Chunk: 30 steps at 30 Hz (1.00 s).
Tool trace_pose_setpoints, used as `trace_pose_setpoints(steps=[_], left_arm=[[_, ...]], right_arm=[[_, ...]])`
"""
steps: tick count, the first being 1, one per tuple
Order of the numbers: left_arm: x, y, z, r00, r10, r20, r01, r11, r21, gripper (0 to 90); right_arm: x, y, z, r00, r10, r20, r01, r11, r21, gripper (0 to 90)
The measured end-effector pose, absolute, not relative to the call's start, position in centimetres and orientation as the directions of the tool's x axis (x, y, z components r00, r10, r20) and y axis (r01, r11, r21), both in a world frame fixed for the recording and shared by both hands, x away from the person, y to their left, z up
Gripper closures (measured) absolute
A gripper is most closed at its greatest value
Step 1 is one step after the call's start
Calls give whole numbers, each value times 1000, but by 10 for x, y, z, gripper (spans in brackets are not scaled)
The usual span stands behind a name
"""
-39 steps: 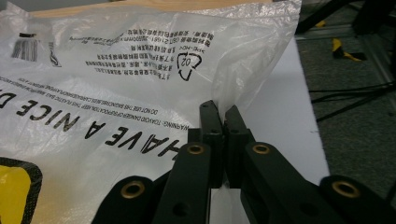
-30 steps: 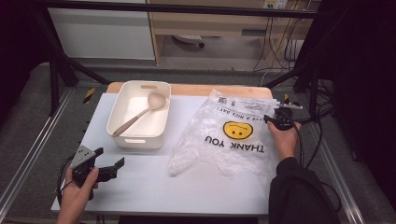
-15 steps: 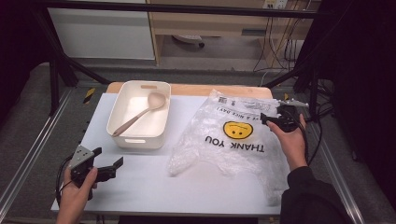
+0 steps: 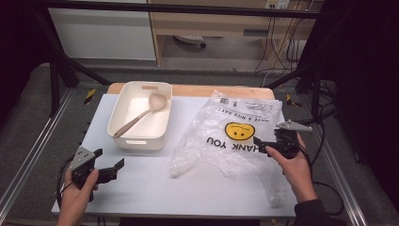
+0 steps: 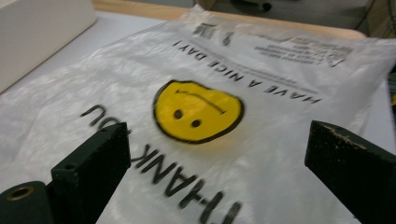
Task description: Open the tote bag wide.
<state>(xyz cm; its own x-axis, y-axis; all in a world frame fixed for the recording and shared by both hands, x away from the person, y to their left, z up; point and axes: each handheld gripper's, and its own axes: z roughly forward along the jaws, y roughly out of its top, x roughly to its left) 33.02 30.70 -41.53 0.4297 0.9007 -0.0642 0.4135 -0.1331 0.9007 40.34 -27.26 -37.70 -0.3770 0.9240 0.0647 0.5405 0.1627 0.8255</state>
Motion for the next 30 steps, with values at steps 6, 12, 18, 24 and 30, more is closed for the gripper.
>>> trace_pose_setpoints(steps=[6, 12, 18, 24, 30], left_arm=[[330, 308, -416, 431, 900, -66, 414, -133, 901, 56], [330, 308, -415, 434, 899, -64, 414, -136, 900, 56], [330, 308, -416, 433, 900, -61, 416, -139, 899, 56], [330, 308, -416, 433, 899, -64, 417, -137, 899, 56], [330, 308, -416, 435, 898, -61, 415, -140, 899, 56]], right_arm=[[387, -238, -394, -475, 878, 68, 550, 235, 801, 77], [383, -203, -408, -559, 827, 63, 551, 314, 774, 82], [381, -177, -422, -613, 787, 60, 556, 376, 742, 88], [379, -152, -429, -661, 748, 56, 543, 425, 725, 97], [380, -125, -435, -705, 707, 47, 524, 475, 707, 104]])
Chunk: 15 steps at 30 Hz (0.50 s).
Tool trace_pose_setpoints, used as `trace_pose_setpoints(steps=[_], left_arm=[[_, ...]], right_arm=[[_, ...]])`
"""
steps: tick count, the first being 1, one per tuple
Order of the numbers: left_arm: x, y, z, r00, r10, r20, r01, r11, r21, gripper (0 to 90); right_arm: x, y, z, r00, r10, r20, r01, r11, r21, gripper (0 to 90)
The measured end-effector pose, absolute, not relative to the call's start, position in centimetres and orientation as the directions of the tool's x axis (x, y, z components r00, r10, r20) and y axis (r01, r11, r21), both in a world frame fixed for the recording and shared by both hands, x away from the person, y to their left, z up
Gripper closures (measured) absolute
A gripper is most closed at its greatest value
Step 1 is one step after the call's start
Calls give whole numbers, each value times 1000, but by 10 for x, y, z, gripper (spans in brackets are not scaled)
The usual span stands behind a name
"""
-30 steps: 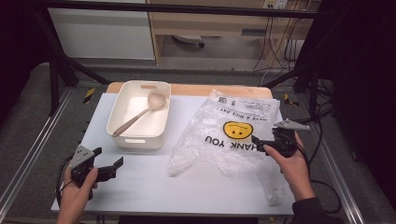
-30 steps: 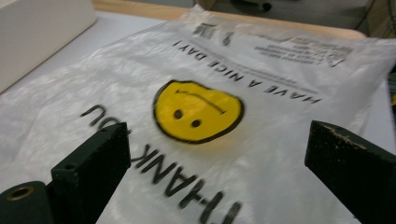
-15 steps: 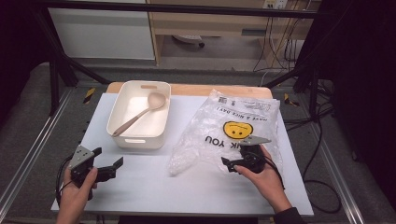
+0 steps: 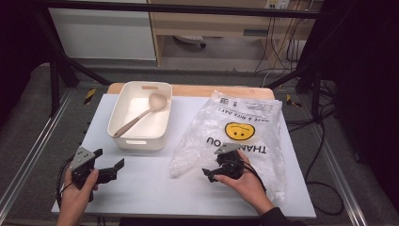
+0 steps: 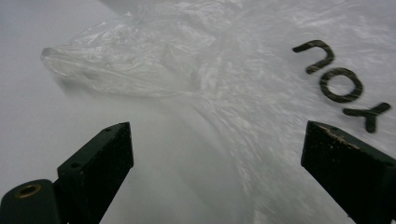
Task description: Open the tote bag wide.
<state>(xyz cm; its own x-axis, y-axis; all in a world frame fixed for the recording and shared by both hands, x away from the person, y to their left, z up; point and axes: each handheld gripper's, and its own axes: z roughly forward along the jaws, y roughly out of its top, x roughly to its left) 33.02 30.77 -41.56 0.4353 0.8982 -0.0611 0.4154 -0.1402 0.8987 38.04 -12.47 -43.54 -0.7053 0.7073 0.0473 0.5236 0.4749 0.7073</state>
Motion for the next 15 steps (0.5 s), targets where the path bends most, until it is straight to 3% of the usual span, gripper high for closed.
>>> trace_pose_setpoints(steps=[15], left_arm=[[330, 308, -415, 439, 896, -62, 413, -140, 900, 56]], right_arm=[[387, -71, -444, -788, 615, -12, 454, 595, 663, 91]])
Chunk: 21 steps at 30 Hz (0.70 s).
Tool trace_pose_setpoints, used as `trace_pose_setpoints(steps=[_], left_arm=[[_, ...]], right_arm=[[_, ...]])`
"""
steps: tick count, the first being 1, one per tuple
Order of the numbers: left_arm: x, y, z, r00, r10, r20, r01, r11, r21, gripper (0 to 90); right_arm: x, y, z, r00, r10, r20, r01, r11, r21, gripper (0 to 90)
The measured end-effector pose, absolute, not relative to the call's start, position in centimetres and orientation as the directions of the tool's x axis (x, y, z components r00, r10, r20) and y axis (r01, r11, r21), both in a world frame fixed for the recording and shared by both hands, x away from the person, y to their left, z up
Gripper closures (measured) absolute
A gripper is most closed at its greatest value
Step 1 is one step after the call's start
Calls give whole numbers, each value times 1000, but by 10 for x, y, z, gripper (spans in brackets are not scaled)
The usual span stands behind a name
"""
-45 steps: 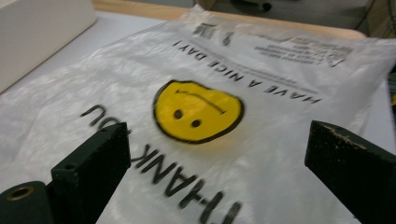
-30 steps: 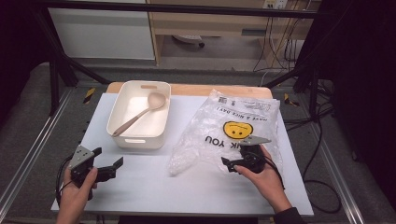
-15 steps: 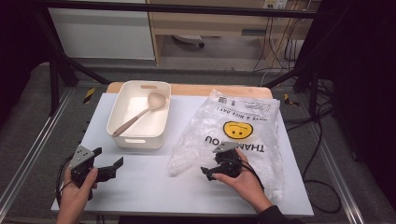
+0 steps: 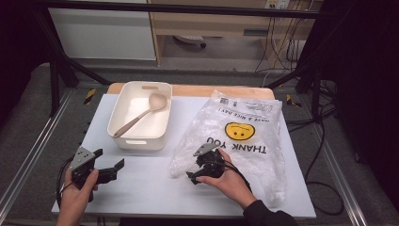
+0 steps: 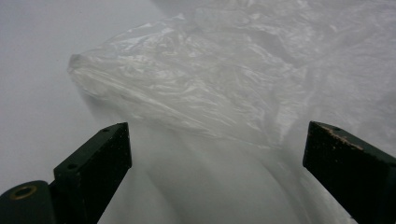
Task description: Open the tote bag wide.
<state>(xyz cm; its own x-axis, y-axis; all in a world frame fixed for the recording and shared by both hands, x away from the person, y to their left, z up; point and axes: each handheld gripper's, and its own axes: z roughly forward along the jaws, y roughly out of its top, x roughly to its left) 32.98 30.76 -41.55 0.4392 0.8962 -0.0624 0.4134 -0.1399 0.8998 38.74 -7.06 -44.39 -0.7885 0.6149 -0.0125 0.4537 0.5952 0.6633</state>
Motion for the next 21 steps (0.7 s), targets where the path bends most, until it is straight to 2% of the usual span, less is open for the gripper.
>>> trace_pose_setpoints(steps=[7, 12, 21], left_arm=[[330, 307, -415, 440, 896, -62, 412, -140, 900, 56], [330, 307, -415, 441, 895, -62, 411, -141, 901, 55], [330, 307, -415, 443, 895, -59, 413, -145, 899, 56]], right_arm=[[383, -53, -438, -816, 576, -54, 398, 626, 671, 114], [381, -47, -437, -837, 544, -60, 372, 645, 667, 204], [376, -31, -440, -865, 499, -60, 339, 669, 661, 269]])
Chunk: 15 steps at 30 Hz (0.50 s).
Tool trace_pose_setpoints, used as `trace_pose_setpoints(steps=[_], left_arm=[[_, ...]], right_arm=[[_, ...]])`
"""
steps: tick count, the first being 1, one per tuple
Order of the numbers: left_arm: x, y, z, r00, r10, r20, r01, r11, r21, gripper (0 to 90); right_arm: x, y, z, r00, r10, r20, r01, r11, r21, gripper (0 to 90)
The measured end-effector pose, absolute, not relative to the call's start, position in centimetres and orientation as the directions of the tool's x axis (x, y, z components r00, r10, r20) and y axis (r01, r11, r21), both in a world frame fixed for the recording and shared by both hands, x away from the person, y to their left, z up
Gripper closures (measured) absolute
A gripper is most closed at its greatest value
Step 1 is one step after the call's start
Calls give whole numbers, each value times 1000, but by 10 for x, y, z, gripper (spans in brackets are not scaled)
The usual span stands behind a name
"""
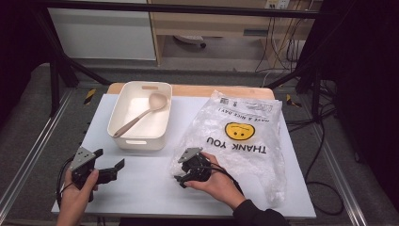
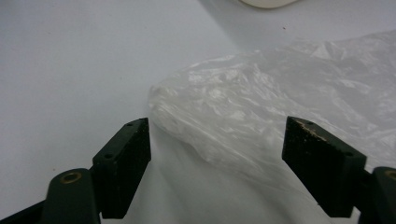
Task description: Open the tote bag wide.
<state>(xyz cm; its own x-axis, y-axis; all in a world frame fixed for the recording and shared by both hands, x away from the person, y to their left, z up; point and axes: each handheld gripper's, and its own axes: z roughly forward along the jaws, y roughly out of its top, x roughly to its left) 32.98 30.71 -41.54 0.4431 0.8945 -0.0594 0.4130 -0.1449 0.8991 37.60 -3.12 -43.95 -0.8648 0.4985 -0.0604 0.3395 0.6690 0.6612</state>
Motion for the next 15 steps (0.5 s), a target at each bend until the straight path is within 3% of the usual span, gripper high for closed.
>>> trace_pose_setpoints(steps=[10, 14, 15], left_arm=[[330, 307, -415, 447, 893, -60, 412, -146, 899, 56], [330, 306, -416, 446, 893, -59, 413, -147, 899, 56], [330, 306, -416, 446, 893, -60, 413, -146, 899, 56]], right_arm=[[380, -23, -446, -876, 480, -47, 336, 677, 655, 510], [383, -24, -446, -874, 486, -10, 359, 659, 661, 683], [387, -25, -447, -868, 497, -5, 366, 646, 669, 773]])
